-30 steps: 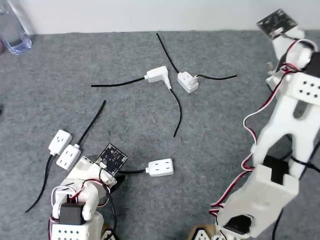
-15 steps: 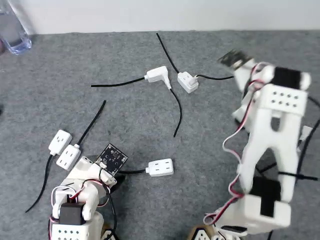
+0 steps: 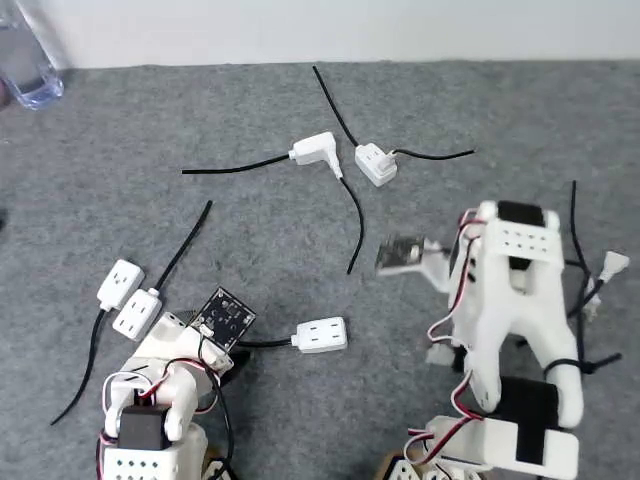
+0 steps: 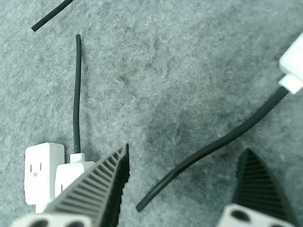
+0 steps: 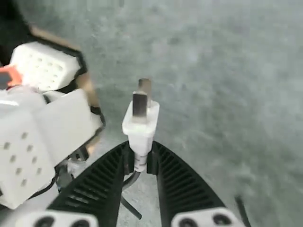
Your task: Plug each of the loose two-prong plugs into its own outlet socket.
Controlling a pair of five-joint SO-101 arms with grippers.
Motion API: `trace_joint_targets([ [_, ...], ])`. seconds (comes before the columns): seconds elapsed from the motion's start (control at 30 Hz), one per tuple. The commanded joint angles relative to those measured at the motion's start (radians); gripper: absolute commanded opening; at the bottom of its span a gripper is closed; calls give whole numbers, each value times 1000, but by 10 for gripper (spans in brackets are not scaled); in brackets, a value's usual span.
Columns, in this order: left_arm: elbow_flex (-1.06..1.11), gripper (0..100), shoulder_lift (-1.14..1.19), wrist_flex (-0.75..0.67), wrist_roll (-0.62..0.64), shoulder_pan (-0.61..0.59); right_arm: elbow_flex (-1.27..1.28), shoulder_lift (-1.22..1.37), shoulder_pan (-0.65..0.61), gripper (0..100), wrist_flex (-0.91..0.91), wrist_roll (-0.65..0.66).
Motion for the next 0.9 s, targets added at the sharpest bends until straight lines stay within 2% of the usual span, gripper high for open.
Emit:
trace_joint_targets([
  [0.0, -5, 342, -11, 5, -6, -3, 63, -39, -42, 9, -58, 52],
  [0.27, -5, 342, -11, 5, -6, -3, 163, -39, -208, 9, -228, 157],
  [0.47, -5, 342, -11, 5, -6, -3, 175, -22, -289, 9, -312, 158],
  [0.63, -5, 342, -11, 5, -6, -3, 176, 99, -286, 9, -383, 160],
  [0.87, -5, 342, -11, 5, -6, -3, 114, 188, -219, 23, -446, 140],
])
